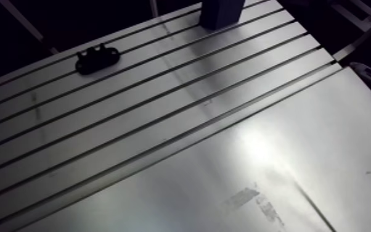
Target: Pick up the M10 bolt and insert it into the hole until fully seated.
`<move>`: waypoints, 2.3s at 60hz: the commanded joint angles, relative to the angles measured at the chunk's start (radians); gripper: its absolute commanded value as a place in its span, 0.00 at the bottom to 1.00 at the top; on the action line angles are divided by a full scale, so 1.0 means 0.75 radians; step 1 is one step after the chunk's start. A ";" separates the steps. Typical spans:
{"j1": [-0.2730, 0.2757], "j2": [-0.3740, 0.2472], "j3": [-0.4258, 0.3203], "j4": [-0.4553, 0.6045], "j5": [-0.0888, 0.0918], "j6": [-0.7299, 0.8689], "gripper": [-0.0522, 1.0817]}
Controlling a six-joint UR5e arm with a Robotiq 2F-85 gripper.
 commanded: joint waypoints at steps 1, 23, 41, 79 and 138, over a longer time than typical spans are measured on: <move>0.001 -0.003 -0.005 0.002 0.002 -0.003 1.00; 0.001 -0.007 0.005 0.000 -0.001 -0.003 1.00; 0.001 -0.007 0.005 0.000 -0.004 -0.003 1.00; 0.001 -0.001 0.005 -0.004 -0.004 0.001 1.00; 0.003 -0.001 0.022 -0.055 0.001 -0.009 1.00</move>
